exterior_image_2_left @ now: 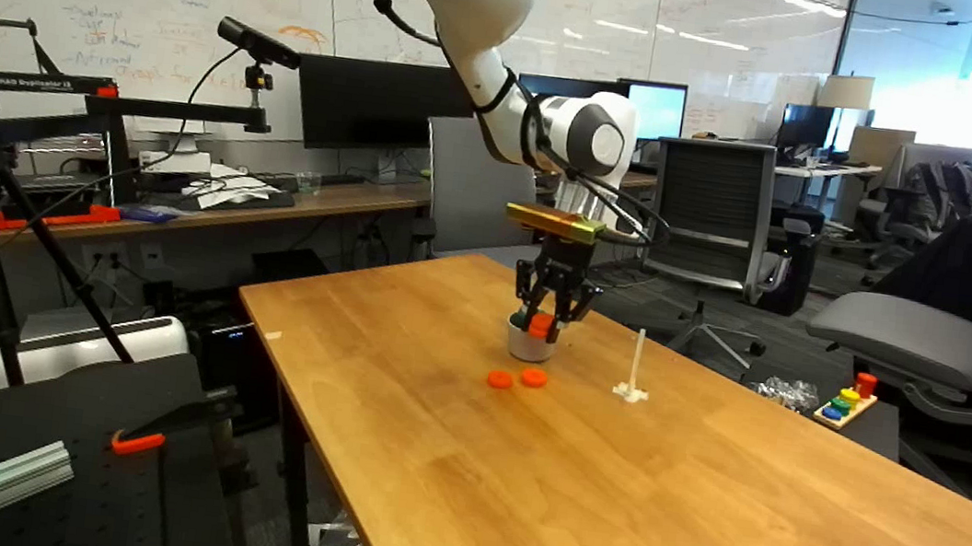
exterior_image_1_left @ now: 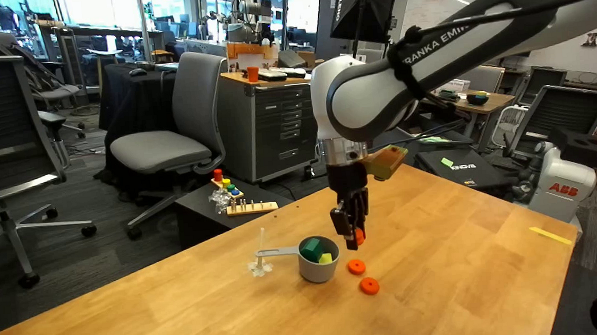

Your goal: Put all the blocks and rings in the cup

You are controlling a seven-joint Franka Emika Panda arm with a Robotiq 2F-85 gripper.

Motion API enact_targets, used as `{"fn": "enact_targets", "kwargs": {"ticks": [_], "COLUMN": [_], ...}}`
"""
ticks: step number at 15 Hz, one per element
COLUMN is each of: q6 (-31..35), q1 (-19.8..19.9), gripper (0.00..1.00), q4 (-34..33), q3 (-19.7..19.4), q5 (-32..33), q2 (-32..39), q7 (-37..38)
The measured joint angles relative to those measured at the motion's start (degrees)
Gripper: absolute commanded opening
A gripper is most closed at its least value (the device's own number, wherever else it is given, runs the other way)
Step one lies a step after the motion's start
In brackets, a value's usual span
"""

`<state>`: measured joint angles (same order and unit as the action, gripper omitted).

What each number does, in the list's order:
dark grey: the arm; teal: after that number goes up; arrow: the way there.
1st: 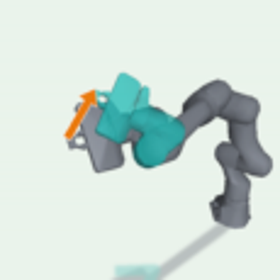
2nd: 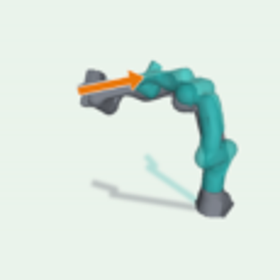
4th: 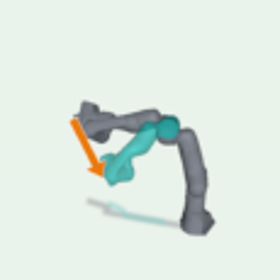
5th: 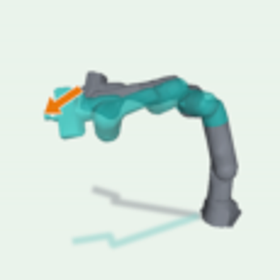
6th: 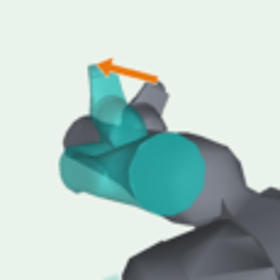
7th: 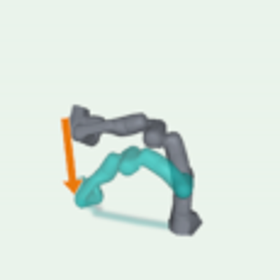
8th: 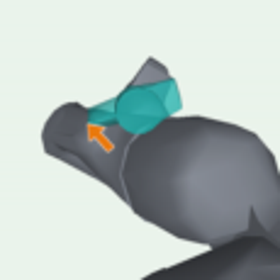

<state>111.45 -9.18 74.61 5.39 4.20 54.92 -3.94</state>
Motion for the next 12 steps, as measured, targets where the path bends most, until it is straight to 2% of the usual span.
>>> {"fn": "enact_targets", "kwargs": {"ticks": [5,12], "q6": [1.6,4.2], "q1": [0.0,-0.1], "gripper": [0.18,0.18], "q4": [0.4,0.0], "q3": [0.1,0.5], "q5": [-1.0,-3.7], "q2": [-3.1,-2.2], "q7": [0.9,1.8]}}
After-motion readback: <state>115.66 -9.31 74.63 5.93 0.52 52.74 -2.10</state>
